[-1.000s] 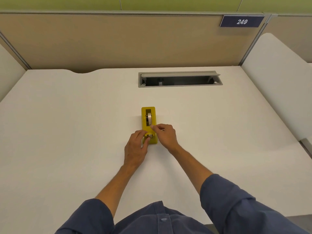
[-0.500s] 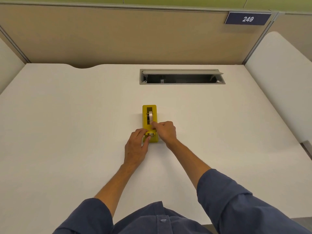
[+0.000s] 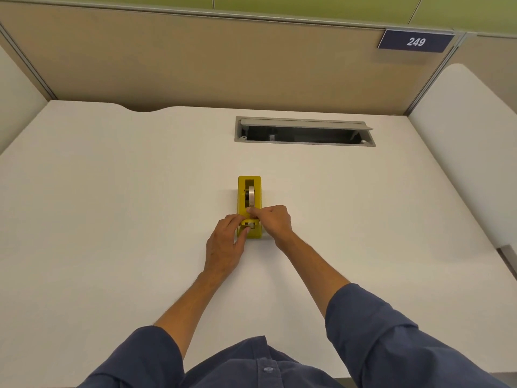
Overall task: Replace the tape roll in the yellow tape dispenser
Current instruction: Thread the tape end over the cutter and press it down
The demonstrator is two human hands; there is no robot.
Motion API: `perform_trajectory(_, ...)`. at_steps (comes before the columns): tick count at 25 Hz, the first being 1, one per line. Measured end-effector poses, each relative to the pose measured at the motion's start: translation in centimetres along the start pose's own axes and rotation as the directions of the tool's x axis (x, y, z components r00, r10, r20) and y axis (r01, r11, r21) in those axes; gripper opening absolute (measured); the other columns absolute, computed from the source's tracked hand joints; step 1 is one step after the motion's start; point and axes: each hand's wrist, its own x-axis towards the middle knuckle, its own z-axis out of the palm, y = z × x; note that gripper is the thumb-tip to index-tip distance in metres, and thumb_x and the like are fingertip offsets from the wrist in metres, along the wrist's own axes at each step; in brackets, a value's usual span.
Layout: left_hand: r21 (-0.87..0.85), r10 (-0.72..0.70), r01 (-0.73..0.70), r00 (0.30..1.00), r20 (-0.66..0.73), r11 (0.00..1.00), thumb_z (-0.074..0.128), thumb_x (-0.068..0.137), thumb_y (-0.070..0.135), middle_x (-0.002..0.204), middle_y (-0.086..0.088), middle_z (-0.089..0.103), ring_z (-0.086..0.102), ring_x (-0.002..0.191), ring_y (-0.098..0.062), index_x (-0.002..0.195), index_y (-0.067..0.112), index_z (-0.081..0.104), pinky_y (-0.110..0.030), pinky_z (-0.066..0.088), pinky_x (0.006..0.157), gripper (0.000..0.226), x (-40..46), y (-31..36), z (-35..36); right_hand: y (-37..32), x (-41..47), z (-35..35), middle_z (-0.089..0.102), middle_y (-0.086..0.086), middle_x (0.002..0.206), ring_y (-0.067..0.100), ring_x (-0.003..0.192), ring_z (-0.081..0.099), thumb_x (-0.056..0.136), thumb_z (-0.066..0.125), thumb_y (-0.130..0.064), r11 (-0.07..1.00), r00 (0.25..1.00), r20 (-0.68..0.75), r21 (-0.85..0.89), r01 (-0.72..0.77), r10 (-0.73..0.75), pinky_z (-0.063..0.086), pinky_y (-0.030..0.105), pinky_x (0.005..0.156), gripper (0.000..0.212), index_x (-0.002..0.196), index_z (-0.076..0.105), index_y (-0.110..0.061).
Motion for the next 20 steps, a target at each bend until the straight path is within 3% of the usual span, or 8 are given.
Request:
perform_trajectory(2,0.002,-0.001,0.001,1.000,0.001,1.000,0.061,0.090,0.027,0.117,-0.007,0.065,0.062,0.102,-0.022,0.118,0.013,0.060,-0.030,0.054,0.079,0.032,0.0,-0.1,-0.1,-0.5,0.1,0.1,0.062,0.008,0.064,0.016,0.061,0.054,0.073,0.076,-0.036,1.000,1.000,-0.014,0.014,-0.008,0.008,0.045,0.028,0.058,0.035,0.076,0.074,-0.001)
perform_trajectory(6,-0.004,-0.013,0.013,1.000,0.003,1.000,0.061,0.090,0.027,0.117,-0.007,0.065,0.062,0.102,-0.022,0.118,0.012,0.060,-0.029,0.053,0.080,0.032,0.0,-0.1,0.0,-1.1,0.5,-0.3,0.073,0.008,0.087,0.021,0.082,0.064,0.076,0.077,-0.026,1.000,1.000,0.020,0.012,0.003,-0.003,0.050,0.032,0.072,0.016,0.079,0.076,-0.011)
perform_trajectory(8,-0.005,-0.008,0.009,1.000,0.006,1.000,0.061,0.090,0.027,0.117,-0.007,0.065,0.062,0.102,-0.022,0.118,0.012,0.060,-0.030,0.053,0.079,0.032,0.0,-0.1,0.0,-1.1,0.5,-0.5,0.068,0.002,0.074,0.018,0.072,0.059,0.075,0.078,-0.027,1.000,1.000,0.021,-0.006,-0.009,0.009,0.046,0.028,0.063,0.015,0.067,0.072,-0.015)
perform_trajectory(10,0.002,-0.009,0.009,1.000,0.013,1.000,0.061,0.090,0.028,0.117,-0.007,0.065,0.062,0.102,-0.021,0.118,0.012,0.060,-0.029,0.053,0.079,0.032,0.1,-0.2,-0.1,-1.2,0.5,-0.7,0.056,-0.003,0.056,0.017,0.059,0.053,0.074,0.077,-0.033,0.995,0.999,-0.038,-0.099,0.035,-0.039,0.043,0.028,0.056,0.030,0.053,0.061,-0.019)
perform_trajectory(12,0.009,-0.010,0.010,1.000,0.013,1.000,0.061,0.090,0.029,0.117,-0.006,0.065,0.061,0.102,-0.020,0.117,0.013,0.060,-0.026,0.051,0.078,0.032,0.2,-0.2,-0.2,-1.6,0.5,-0.8,0.063,-0.004,0.062,0.018,0.064,0.059,0.073,0.074,-0.039,0.966,0.984,-0.127,-0.241,0.089,-0.123,0.048,0.030,0.064,0.024,0.061,0.065,-0.021)
perform_trajectory(15,0.002,-0.016,0.016,1.000,0.002,1.000,0.060,0.090,0.030,0.118,-0.005,0.065,0.061,0.103,-0.020,0.117,0.013,0.060,-0.027,0.052,0.077,0.032,0.1,-0.2,-0.1,-2.3,0.3,-0.9,0.072,-0.004,0.085,0.017,0.080,0.064,0.076,0.069,-0.039,0.917,0.954,-0.137,-0.342,0.207,-0.266,0.052,0.032,0.076,0.019,0.086,0.073,-0.024)
perform_trajectory(20,-0.008,-0.027,0.027,1.000,0.002,1.000,0.061,0.090,0.029,0.119,-0.005,0.065,0.061,0.104,-0.019,0.119,0.014,0.060,-0.029,0.054,0.080,0.033,0.1,-0.2,0.0,-3.2,0.3,-0.3,0.073,-0.003,0.080,0.019,0.076,0.067,0.076,0.069,-0.044,0.807,0.920,-0.096,-0.520,0.280,-0.381,0.054,0.034,0.071,0.026,0.090,0.072,-0.022)
